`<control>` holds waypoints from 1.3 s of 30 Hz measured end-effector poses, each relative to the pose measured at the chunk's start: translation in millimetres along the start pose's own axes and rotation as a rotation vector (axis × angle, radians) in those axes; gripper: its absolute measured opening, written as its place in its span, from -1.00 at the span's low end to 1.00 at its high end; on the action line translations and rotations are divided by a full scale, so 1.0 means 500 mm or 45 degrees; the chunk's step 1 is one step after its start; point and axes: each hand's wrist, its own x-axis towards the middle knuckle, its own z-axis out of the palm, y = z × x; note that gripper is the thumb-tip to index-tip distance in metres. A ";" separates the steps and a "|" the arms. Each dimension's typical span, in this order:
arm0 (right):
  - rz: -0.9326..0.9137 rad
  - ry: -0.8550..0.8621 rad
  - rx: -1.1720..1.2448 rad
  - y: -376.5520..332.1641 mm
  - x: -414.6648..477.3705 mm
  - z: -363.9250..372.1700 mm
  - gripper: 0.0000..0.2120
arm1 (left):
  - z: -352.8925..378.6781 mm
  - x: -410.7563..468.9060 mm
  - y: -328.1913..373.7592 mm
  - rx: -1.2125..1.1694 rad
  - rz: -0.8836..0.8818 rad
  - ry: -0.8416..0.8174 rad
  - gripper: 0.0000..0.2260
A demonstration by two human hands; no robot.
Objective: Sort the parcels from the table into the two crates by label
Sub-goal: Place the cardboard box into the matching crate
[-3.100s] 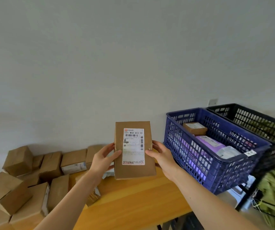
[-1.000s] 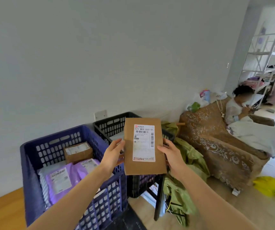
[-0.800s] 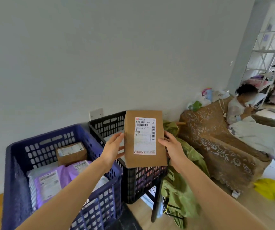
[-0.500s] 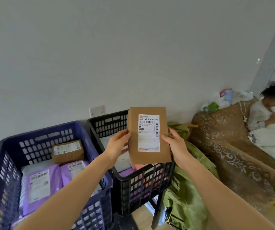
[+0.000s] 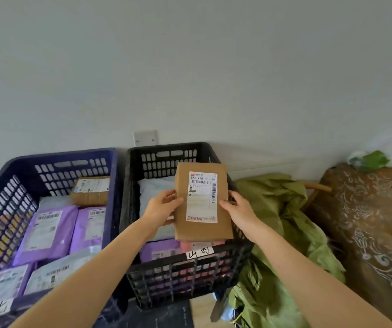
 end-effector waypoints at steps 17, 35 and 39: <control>0.360 -0.357 -0.204 0.073 0.088 0.016 -0.59 | 0.024 0.049 -0.059 0.319 -0.364 -0.032 -0.85; 0.491 -0.633 -0.212 0.062 0.127 0.101 -0.67 | -0.021 0.084 -0.072 0.873 -0.422 0.035 -0.59; 0.479 -0.715 -0.268 0.048 0.124 0.137 -0.69 | -0.037 0.072 -0.072 1.210 -0.403 0.149 -0.62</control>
